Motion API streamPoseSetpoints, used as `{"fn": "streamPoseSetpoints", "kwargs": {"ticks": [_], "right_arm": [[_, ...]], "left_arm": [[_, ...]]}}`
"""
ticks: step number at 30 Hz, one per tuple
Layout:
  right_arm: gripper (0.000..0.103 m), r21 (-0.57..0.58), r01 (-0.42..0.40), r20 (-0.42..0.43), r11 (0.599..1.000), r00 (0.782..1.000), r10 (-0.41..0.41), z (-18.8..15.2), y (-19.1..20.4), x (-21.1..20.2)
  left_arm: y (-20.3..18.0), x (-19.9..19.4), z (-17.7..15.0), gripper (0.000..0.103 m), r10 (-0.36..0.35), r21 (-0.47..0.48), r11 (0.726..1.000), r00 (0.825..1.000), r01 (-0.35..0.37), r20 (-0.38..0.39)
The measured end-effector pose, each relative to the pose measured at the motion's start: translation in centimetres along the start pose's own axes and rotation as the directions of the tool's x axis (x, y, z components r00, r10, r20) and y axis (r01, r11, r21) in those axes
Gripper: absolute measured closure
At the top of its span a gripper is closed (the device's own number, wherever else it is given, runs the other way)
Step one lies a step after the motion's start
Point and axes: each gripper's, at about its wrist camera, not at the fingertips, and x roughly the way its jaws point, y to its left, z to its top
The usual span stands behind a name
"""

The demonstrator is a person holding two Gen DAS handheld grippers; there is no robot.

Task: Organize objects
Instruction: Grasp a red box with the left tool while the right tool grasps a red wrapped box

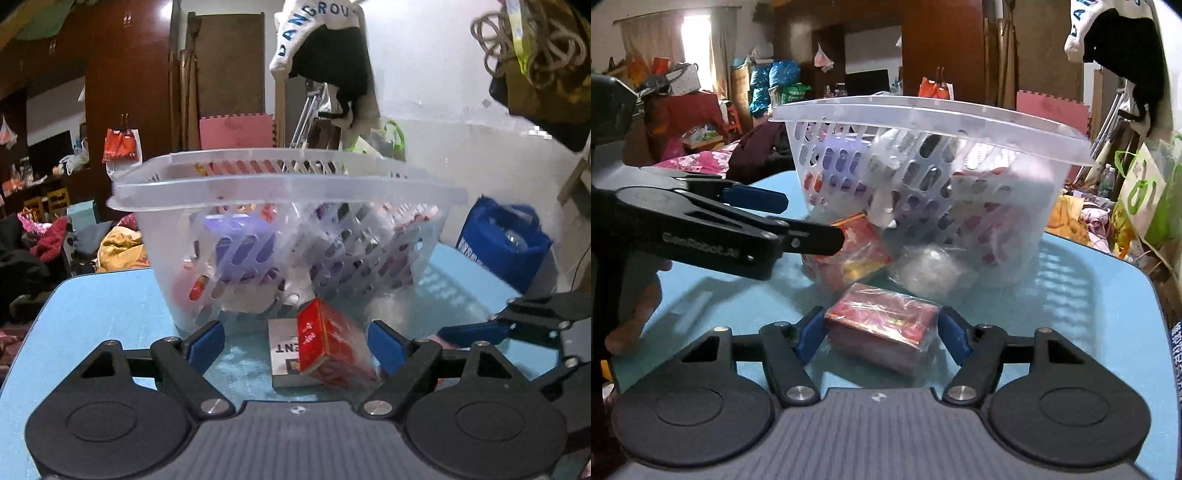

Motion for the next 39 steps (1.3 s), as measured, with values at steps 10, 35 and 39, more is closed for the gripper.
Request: {"fn": "streamPoseSetpoints", "kwargs": {"ticks": [10, 35, 39], "right_arm": [[0.034, 0.124, 0.025, 0.076, 0.992, 0.997, -0.035, -1.6, -3.9, -2.8], [0.035, 0.146, 0.035, 0.193, 0.989, 0.979, -0.063, -1.9, -4.4, -4.0], [0.035, 0.183, 0.007, 0.203, 0.983, 0.978, -0.045, -1.8, -5.1, -4.1]], "left_arm": [[-4.3, 1.8, -0.7, 0.041, 0.144, 0.216, 0.968, 0.988, -0.13, -0.048], [-1.2, -3.7, -1.4, 0.067, -0.025, 0.047, 0.999, 0.973, 0.015, 0.231], [-1.0, -4.9, -1.5, 0.067, -0.046, 0.037, 0.999, 0.953, 0.036, 0.3]]}}
